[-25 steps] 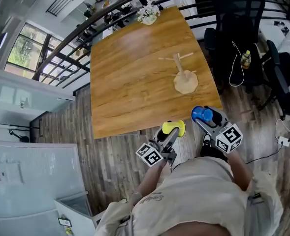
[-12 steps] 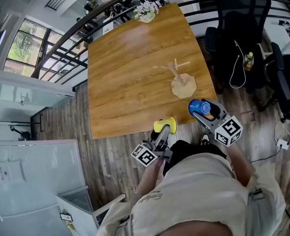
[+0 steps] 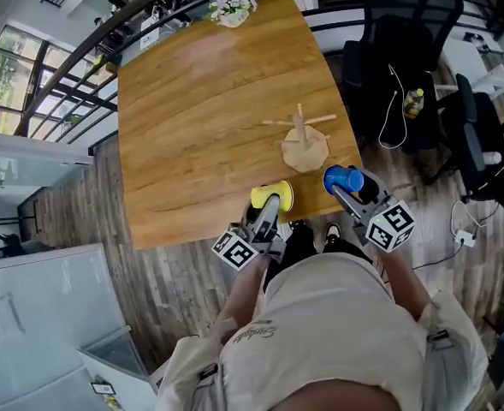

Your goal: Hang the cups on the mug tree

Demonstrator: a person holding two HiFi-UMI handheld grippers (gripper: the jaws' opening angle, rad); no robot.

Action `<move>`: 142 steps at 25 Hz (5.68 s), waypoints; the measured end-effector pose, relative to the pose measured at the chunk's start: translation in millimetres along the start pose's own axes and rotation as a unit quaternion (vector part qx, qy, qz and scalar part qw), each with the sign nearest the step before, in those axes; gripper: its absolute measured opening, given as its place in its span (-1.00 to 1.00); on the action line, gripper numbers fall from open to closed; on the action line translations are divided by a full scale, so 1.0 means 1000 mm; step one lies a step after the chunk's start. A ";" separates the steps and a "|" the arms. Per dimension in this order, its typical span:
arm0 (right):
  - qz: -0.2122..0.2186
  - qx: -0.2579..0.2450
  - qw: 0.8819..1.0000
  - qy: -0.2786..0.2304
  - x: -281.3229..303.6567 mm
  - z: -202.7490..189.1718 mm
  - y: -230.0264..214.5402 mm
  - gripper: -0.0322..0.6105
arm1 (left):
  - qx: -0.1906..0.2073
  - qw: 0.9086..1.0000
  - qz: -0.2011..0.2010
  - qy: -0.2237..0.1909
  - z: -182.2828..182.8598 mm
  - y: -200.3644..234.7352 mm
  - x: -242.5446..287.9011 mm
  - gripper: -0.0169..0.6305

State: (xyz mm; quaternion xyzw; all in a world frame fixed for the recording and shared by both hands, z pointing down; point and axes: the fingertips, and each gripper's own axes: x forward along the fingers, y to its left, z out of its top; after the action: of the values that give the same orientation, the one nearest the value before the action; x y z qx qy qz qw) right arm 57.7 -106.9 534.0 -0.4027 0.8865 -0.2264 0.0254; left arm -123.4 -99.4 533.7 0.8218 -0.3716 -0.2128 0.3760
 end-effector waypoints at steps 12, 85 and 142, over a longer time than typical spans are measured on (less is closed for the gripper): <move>-0.080 -0.017 0.997 -0.001 0.053 0.015 -0.004 -0.10 | 0.037 0.996 -0.061 0.046 0.053 0.035 0.032 -0.09; 0.007 0.041 0.999 -0.001 0.059 0.009 -0.084 -0.10 | 0.062 0.992 0.103 0.043 -0.020 0.116 0.039 -0.41; -0.046 0.178 0.976 0.119 0.100 -0.123 -0.121 -0.23 | 0.114 0.985 0.057 0.116 -0.007 0.085 0.040 -0.87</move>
State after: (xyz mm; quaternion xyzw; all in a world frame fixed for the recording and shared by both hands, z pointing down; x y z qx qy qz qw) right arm 47.4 -202.3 709.1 -0.4026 0.8088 -0.4282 -0.0194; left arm -131.9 -164.9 600.8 0.8558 -0.3935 -0.0505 0.3319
